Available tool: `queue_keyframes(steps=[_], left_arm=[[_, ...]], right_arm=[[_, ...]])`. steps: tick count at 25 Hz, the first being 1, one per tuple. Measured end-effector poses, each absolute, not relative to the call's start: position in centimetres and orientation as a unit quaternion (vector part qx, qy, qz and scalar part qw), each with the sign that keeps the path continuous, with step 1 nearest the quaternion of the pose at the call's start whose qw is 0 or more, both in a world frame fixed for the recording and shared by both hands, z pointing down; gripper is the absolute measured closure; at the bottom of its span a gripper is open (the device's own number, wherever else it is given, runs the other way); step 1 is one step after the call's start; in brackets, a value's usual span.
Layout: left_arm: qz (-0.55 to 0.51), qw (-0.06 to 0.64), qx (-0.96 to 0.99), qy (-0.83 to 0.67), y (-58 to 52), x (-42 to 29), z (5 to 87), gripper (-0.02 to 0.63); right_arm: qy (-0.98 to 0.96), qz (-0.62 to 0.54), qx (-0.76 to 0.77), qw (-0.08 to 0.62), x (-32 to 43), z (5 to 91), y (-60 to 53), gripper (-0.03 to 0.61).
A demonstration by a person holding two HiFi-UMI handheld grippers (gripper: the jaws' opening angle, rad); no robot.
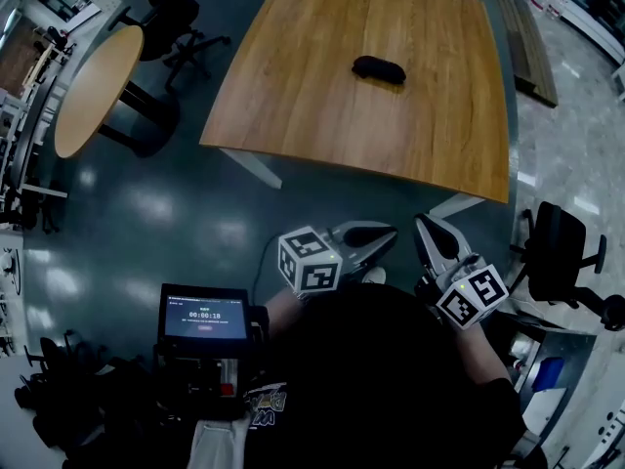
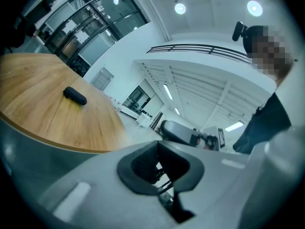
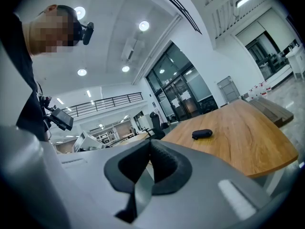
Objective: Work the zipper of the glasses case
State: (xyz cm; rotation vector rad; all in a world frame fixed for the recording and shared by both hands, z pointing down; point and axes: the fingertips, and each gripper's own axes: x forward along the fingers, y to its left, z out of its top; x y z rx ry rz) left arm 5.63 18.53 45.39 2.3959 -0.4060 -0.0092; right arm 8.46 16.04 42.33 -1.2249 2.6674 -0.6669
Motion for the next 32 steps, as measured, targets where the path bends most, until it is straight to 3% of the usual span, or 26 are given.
queue_keyframes(steps=[5, 32], left_arm=[[0.001, 0.326, 0.933, -0.154, 18.1, 6.4, 44.5, 0.615], [0.002, 0.354, 0.923, -0.154, 16.5, 4.9, 45.8, 0.615]], right_arm=[[0.887, -0.207, -0.408, 0.070, 9.1, 41.5, 15.7, 0.574], [0.880, -0.228, -0.411, 0.071, 8.0, 42.9, 14.3, 0.574]])
